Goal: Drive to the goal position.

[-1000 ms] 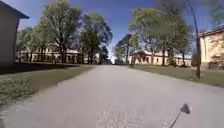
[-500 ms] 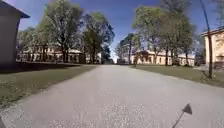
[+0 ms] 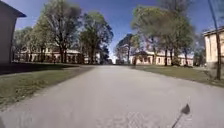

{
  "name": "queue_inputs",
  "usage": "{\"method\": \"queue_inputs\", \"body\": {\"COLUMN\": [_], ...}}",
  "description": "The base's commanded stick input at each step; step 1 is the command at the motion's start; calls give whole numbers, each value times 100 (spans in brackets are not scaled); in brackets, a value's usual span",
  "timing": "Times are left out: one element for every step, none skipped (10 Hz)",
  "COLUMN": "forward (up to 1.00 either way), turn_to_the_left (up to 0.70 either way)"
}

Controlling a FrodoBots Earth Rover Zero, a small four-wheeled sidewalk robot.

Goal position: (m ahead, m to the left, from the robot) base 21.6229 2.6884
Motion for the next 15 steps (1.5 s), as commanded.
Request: {"method": "queue_inputs", "body": {"forward": [100,100,100,100,100,100,100,100,100,100,100,100,100,100,100], "turn_to_the_left": [0,0,0,0,0,0,0,0,0,0,0,0,0,0,0]}}
